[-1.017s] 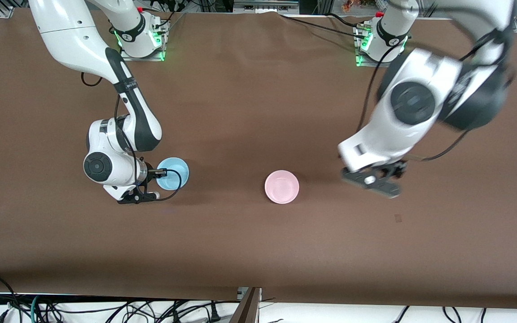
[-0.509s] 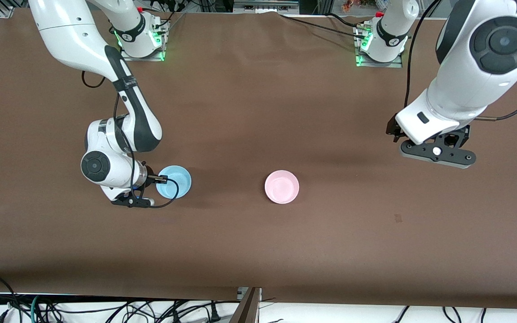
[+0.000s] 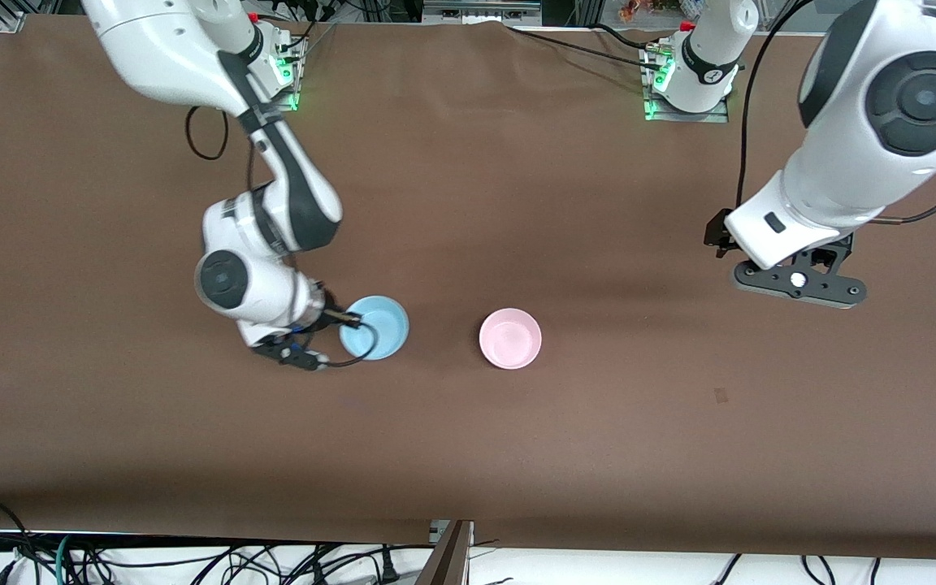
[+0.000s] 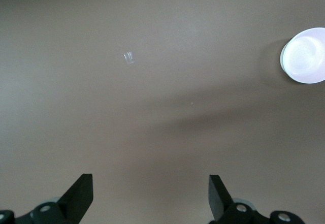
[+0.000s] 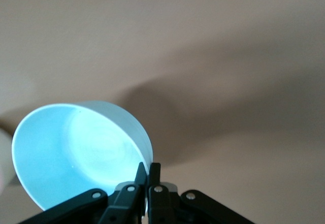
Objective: Stack pink and blue bowls on white bowl
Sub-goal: 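Lift the blue bowl with the right gripper while the left gripper withdraws, then lower the blue bowl onto the pink bowl with the right gripper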
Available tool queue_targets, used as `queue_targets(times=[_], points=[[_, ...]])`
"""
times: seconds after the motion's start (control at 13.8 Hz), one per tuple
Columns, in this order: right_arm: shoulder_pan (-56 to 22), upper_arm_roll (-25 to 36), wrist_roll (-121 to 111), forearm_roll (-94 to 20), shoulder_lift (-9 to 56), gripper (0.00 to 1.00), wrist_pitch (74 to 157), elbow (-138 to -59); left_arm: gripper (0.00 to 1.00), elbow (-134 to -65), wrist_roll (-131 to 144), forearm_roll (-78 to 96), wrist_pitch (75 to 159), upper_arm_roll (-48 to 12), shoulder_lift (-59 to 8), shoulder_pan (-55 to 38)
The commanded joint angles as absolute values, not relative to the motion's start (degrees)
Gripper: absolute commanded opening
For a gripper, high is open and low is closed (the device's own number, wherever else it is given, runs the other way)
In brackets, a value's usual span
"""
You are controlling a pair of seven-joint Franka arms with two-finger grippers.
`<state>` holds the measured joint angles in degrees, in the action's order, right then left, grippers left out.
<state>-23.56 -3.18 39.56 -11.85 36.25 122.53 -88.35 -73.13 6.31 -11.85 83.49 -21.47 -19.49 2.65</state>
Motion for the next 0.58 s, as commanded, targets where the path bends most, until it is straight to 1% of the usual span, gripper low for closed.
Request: queue_targets(times=[0.0,0.15,0.22,0.29,0.36,0.51], points=[[-27.94,-2.99,48.32,-12.83,36.39,0.00,124.62,-86.58,1.00,-82.39,6.06,-6.78,91.01,-21.01,-13.21,7.29],[-29.96,-3.08,51.14,-13.18,36.56,0.00,124.80,-84.21,1.00,-95.20,6.15,-1.08,104.44,-14.10,-4.79,5.20],[-30.93,-3.08,52.89,-13.18,36.65,0.00,125.07,-83.42,1.00,-100.41,6.24,-0.10,107.81,-11.45,-1.44,2.58],[-31.55,-3.08,54.39,-13.18,37.09,0.00,125.24,-82.45,1.00,-103.42,6.24,-0.09,108.97,-9.34,0.77,0.72],[-31.99,-3.08,55.54,-13.27,37.44,0.00,125.16,-81.14,1.00,-104.93,6.15,-0.44,108.98,-8.62,1.83,-0.08],[-33.48,-3.08,58.09,-13.18,40.15,0.00,126.99,-78.24,1.00,-104.42,5.10,-0.53,107.24,-8.53,1.06,0.79]])
